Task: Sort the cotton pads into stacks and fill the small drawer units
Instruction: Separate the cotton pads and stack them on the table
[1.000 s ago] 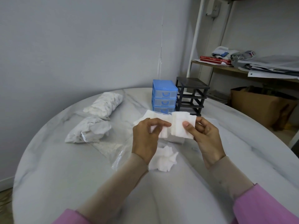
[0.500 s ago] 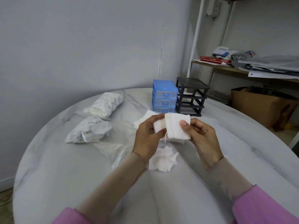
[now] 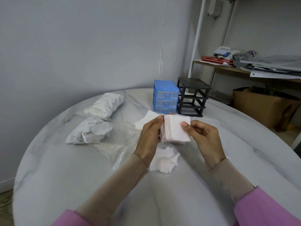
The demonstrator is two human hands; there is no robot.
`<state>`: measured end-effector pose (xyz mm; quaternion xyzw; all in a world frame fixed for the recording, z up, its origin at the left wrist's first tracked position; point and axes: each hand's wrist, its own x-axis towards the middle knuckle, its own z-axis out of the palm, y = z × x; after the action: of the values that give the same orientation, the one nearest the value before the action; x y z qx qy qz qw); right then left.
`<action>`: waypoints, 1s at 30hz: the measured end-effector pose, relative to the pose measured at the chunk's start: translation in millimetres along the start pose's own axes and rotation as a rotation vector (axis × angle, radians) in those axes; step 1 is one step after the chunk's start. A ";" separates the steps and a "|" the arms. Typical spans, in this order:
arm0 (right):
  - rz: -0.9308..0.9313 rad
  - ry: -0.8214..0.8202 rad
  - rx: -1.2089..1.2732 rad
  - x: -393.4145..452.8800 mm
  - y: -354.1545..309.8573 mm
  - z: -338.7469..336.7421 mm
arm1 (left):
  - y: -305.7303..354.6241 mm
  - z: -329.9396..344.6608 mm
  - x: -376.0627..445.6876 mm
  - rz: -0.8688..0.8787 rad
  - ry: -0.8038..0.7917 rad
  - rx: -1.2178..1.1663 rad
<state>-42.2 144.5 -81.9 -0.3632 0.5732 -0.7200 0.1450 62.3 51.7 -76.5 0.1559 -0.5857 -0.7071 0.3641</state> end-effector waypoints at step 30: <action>0.007 0.035 -0.090 -1.2 -0.6 -1.1 | -8.6 -3.0 -2.7 0.196 0.035 0.154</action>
<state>-42.0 146.2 -81.8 -0.3549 0.6086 -0.6993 0.1210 63.2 51.9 -86.0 0.1377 -0.6443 -0.6181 0.4287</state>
